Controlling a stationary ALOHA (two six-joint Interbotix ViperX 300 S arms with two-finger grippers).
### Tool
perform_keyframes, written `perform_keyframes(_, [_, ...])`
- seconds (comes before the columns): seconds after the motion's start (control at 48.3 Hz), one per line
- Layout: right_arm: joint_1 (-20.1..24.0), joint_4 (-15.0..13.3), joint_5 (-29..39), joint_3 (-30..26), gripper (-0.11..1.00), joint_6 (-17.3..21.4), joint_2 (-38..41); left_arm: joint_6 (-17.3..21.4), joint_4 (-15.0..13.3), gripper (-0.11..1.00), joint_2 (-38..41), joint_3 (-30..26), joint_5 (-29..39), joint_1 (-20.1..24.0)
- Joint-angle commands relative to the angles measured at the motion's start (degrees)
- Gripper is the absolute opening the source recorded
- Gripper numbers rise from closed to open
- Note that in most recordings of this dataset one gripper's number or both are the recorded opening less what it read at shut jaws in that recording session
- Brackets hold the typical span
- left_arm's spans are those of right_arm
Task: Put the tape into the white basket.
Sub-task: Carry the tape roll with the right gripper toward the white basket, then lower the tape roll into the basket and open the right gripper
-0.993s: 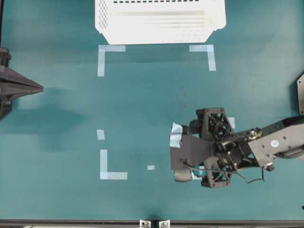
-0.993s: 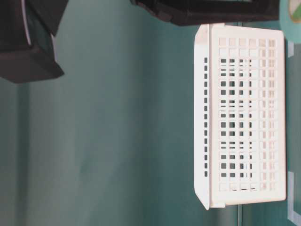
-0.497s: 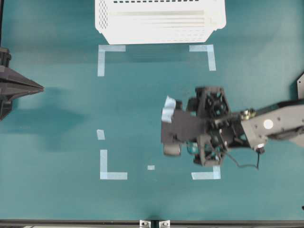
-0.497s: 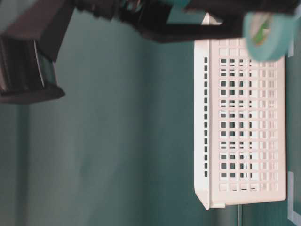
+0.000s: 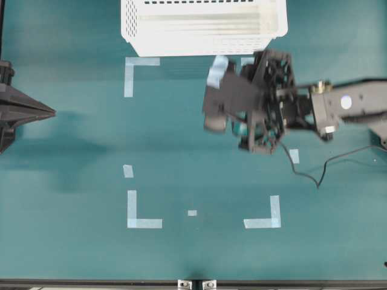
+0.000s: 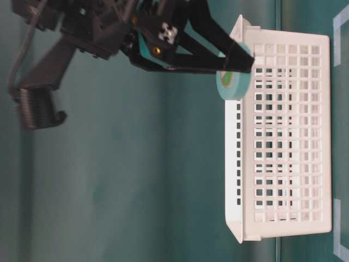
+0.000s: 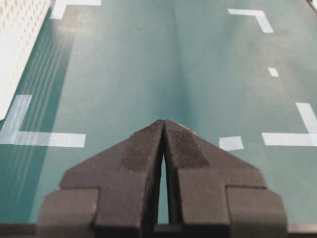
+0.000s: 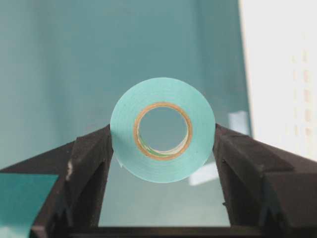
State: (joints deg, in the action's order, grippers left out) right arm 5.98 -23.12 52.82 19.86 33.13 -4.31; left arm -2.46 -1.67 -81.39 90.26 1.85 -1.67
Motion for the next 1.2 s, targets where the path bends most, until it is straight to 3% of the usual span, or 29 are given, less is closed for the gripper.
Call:
perform_keyframes(0.0, [-2.02,-0.26,-0.18,-0.44,0.68,-0.79,-1.58,-0.09,0.09,-0.11,0.53,-0.70,-0.53,-0.09])
perform_keyframes(0.641, [-16.96,-0.35,-3.87,0.00,0.68,-6.15,-1.76,-0.09,0.00,-0.11,0.44,-0.70,-0.53,-0.09])
perform_keyframes(1.179, [-25.49,-0.35,-14.06,3.52,0.68,-6.33,-1.76,-0.09,0.09,-0.11,0.53,-0.70,-0.53,-0.09])
